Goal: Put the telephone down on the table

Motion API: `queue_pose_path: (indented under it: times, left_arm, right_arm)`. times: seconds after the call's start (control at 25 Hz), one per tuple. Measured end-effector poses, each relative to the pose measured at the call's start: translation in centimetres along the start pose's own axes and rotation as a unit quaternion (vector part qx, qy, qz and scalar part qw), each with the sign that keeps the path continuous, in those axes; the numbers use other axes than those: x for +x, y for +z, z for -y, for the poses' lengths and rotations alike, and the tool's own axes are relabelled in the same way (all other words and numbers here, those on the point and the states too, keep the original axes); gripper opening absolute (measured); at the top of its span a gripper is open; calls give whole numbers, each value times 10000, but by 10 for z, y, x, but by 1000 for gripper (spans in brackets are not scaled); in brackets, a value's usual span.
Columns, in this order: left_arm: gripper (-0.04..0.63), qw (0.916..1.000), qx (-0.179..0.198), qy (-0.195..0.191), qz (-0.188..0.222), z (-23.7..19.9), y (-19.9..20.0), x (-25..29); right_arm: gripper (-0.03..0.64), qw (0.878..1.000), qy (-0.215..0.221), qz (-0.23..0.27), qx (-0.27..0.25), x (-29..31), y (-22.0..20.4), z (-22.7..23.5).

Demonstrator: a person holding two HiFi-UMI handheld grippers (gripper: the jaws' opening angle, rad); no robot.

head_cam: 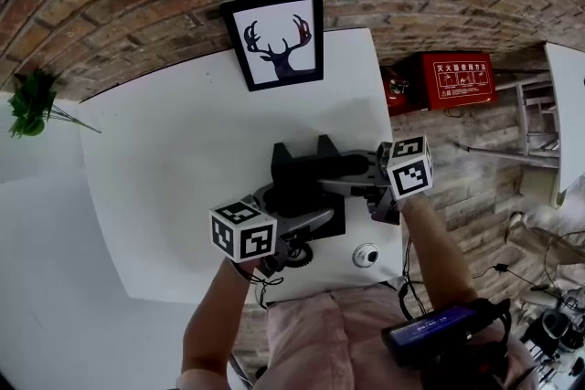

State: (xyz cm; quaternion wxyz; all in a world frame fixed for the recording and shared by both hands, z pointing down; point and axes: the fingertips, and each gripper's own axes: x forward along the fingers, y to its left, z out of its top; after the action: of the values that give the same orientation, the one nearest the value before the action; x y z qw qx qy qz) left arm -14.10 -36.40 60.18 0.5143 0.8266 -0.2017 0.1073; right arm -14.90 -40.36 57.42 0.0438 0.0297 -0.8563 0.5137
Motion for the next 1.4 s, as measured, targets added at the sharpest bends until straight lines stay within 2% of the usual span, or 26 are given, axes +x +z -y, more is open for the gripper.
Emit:
queue_pose_path:
  times: [0.24,0.44,0.68,0.92,1.08,1.24,1.32,1.4]
  left_arm:
    - [466,9994,-48,150,323,-2,5,-26]
    - [466,9976,133,349,584,2,13,-42]
    - [466,9955,294,516,733,18,14,-59]
    - [466,9898,461,730,1131,39,17,-86]
    - [465,9857,488,709,1447,67,15,-102]
    - [459,9793,794,724,1717,106,13,-114]
    - [442,9729,956,700,1986,131,17,-121]
    - [415,9625,1200,753,2312,162,26,-129]
  right_arm:
    - [169,9998,90,-160,32,1,0,-1]
    - [175,9996,57,-264,111,3,1,0]
    - [311,9987,-483,-153,15,-2,1,6]
    - [348,9967,-783,132,-139,-18,5,0]
    - [347,9918,-1087,214,-639,-33,3,-22]
    - [331,9827,-1323,452,-1216,-53,4,-67]
    - [319,9744,-1442,622,-1611,-62,7,-99]
    - [295,9612,-1616,799,-2089,-73,12,-133]
